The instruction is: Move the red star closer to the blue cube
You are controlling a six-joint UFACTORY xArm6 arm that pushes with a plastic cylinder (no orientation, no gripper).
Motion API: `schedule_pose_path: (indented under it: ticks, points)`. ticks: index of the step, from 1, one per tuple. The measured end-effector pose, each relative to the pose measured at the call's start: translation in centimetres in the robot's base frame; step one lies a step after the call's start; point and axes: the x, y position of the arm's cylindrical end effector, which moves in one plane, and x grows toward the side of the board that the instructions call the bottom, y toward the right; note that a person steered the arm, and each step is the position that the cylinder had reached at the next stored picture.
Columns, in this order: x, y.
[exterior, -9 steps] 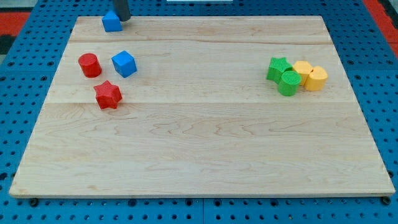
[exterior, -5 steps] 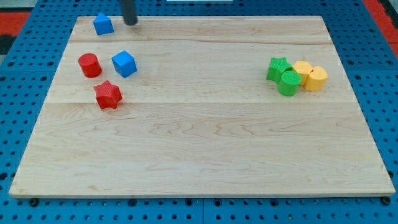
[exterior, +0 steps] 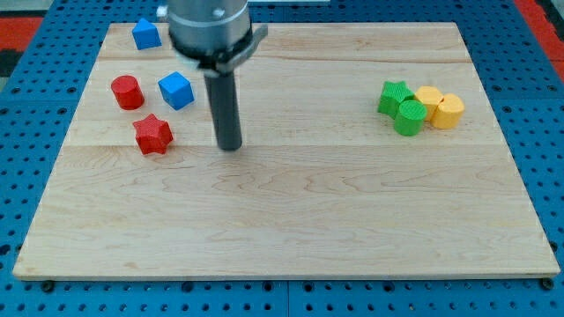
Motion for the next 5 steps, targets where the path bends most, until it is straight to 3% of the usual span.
schedule_pose_path:
  ticks: [1, 2, 3, 5]
  points:
    - [3.3, -8.8]
    - [3.1, -12.1]
    - [-0.8, -11.3]
    - [-2.7, -11.4]
